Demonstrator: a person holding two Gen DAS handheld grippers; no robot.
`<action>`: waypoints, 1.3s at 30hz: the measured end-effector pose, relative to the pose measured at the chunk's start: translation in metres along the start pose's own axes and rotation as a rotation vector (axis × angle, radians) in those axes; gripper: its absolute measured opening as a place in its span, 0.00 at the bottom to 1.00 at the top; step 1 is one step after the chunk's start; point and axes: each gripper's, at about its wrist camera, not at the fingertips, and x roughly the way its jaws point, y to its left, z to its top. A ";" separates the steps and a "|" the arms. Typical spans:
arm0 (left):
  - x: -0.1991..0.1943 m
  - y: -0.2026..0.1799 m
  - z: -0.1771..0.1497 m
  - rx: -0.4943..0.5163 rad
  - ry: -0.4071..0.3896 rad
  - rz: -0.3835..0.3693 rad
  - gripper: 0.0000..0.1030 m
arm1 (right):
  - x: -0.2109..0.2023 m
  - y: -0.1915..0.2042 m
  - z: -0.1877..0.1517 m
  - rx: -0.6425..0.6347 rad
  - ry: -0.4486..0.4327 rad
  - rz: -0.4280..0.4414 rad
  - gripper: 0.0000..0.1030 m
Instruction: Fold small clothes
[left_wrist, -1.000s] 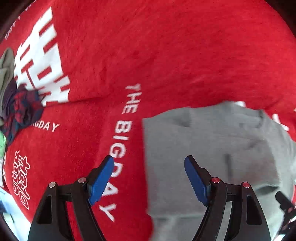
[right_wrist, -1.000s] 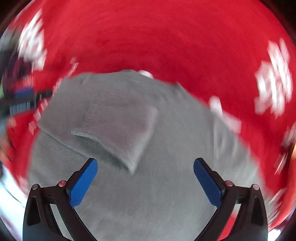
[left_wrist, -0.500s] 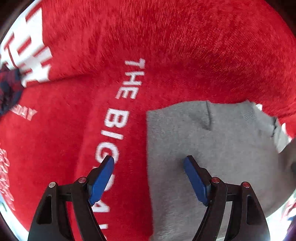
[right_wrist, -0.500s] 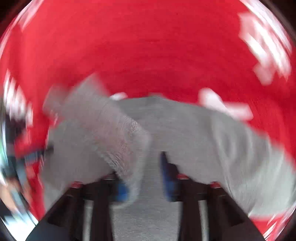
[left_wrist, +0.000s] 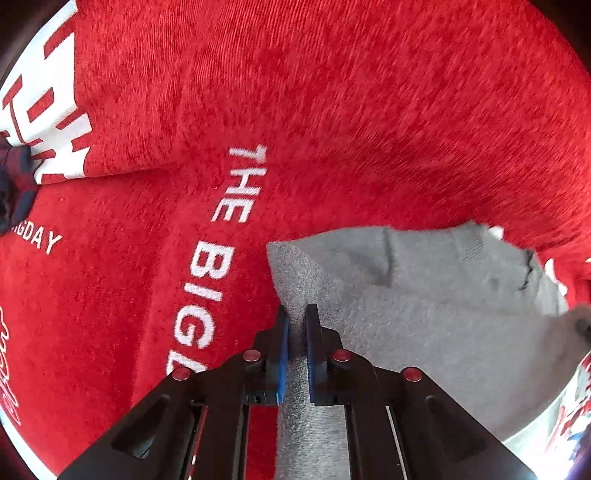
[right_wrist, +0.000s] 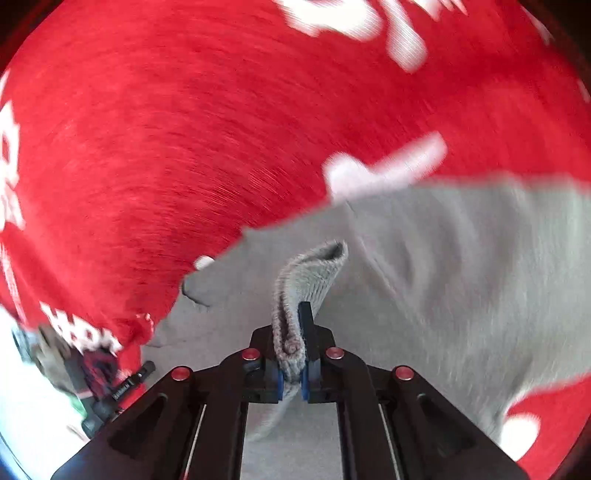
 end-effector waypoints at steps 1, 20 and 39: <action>0.000 0.001 -0.001 0.004 -0.010 0.011 0.09 | 0.004 -0.002 0.003 -0.012 0.009 -0.015 0.07; -0.056 0.015 -0.038 -0.007 -0.054 0.148 1.00 | -0.022 -0.024 -0.042 0.045 0.085 -0.120 0.50; -0.041 -0.036 -0.078 0.148 0.093 0.190 1.00 | -0.033 -0.070 -0.068 0.234 0.119 -0.066 0.60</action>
